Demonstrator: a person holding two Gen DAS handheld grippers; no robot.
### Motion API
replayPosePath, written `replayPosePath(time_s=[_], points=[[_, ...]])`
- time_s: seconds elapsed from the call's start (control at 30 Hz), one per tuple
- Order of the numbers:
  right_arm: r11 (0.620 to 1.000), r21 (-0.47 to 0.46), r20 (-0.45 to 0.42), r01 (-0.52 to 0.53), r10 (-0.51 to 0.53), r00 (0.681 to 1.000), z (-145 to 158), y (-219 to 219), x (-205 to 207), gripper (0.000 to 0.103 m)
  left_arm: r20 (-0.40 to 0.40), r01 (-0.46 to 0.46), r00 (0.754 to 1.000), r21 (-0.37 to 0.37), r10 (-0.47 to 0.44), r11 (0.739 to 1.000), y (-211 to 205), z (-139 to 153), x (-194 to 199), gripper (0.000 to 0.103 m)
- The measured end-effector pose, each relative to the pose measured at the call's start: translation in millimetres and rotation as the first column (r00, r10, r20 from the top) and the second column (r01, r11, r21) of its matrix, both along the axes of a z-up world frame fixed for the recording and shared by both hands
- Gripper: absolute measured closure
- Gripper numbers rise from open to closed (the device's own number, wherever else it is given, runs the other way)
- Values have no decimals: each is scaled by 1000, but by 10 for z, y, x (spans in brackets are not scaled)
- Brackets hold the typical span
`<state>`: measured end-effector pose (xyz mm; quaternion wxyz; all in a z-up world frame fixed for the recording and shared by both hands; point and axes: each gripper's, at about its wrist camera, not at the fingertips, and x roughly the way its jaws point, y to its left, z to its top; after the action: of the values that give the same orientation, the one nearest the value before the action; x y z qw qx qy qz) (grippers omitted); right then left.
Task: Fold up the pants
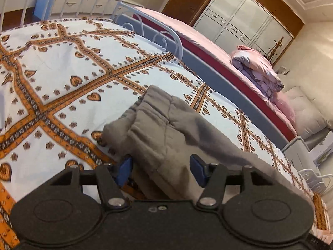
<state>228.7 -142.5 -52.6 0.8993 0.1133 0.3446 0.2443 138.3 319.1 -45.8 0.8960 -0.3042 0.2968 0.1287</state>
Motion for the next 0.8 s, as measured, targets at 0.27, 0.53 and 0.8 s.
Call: replayPosePath(time_s=[0.27, 0.53, 0.8], points=[[986, 136, -115, 97, -82, 990, -190, -139, 225, 57, 72, 14, 997, -26, -12, 1000, 102, -20, 2, 74], [951, 272, -179, 148, -101, 979, -235, -281, 382, 56, 101, 29, 994, 2, -29, 1000, 86, 22, 78, 78], [944, 292, -221, 153, -89, 971, -212, -352, 425, 95, 142, 47, 989, -14, -45, 999, 178, 52, 135, 84]])
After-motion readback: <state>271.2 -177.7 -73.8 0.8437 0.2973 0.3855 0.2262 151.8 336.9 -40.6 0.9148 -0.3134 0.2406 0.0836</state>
